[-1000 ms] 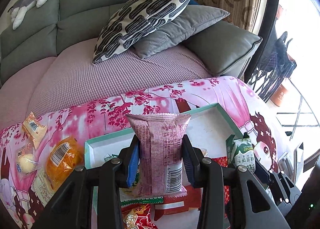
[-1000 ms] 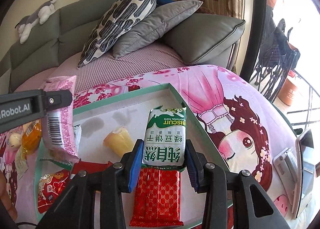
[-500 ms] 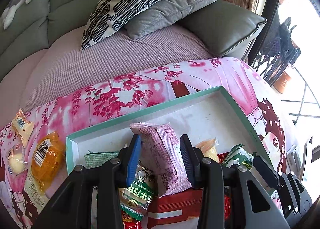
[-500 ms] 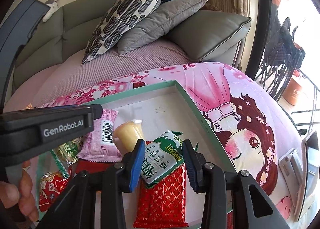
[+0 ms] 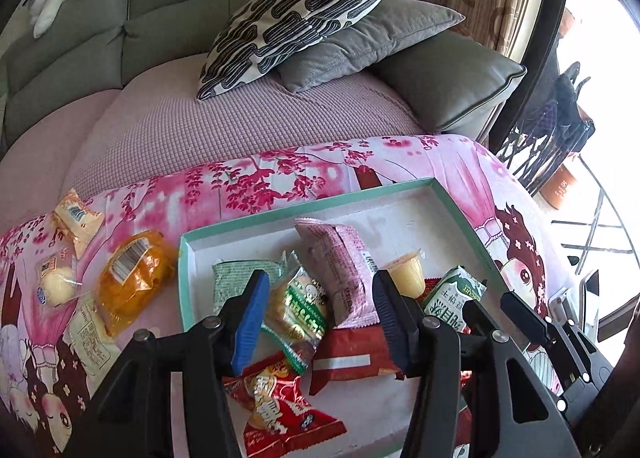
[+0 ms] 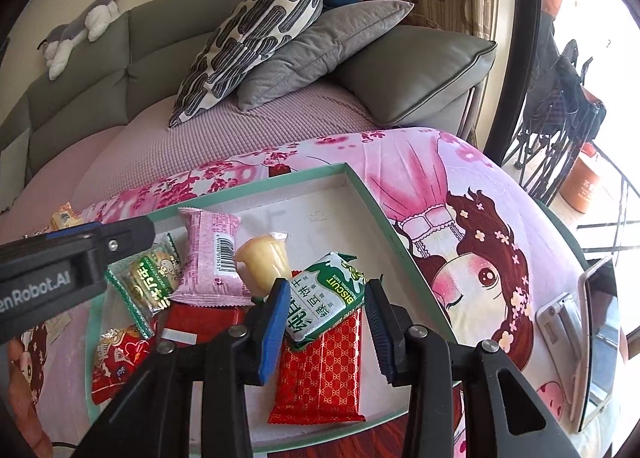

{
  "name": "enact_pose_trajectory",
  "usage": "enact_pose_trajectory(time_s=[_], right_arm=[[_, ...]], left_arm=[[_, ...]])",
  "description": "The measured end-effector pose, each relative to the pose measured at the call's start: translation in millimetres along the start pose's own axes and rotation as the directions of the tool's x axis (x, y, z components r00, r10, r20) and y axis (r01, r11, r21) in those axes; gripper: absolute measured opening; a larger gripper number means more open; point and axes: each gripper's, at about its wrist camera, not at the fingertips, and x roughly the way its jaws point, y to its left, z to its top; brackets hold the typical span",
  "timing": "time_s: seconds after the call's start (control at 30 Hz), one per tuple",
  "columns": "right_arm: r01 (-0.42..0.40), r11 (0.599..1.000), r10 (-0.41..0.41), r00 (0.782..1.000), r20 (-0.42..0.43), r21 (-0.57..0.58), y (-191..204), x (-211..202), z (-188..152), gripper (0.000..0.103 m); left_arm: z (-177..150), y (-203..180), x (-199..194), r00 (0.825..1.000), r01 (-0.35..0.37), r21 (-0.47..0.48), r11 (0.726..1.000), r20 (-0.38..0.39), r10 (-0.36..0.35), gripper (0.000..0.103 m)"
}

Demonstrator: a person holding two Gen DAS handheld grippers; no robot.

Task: Organize snacks
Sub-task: 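Open the right tool releasing the biscuit box in the tray while the left tool releases the pink packet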

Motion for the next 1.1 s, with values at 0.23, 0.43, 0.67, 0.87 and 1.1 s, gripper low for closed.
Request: enact_pose_trajectory(time_s=[0.23,0.43,0.67,0.87,1.1], right_arm=[[0.000,1.000,0.000,1.000,-0.023,-0.008,5,-11,-8,0.041],[-0.014,1.000,0.013,0.999,-0.052,-0.024,14,-13,-17,0.041],[-0.013,0.999,0.010,0.998,-0.056,-0.045,24,-11,-18,0.041],[-0.011,0.999,0.006,0.996,-0.091,-0.047,26,-2,-21,0.060],[-0.020,0.999,0.016,0.995,-0.100,-0.038,24,2,-23,0.082]], left_arm=[[-40,31,-21,1.000,-0.027,-0.074,0.997,0.003,0.027,0.055],[-57,51,-27,0.998,-0.057,-0.129,0.990,-0.005,0.057,0.055],[-60,56,-26,0.998,-0.066,-0.139,0.988,0.009,0.068,0.063],[-68,53,-13,0.993,-0.115,-0.106,0.988,-0.034,0.112,0.083],[-70,64,-17,0.983,-0.183,-0.119,0.976,-0.007,0.184,0.095]])
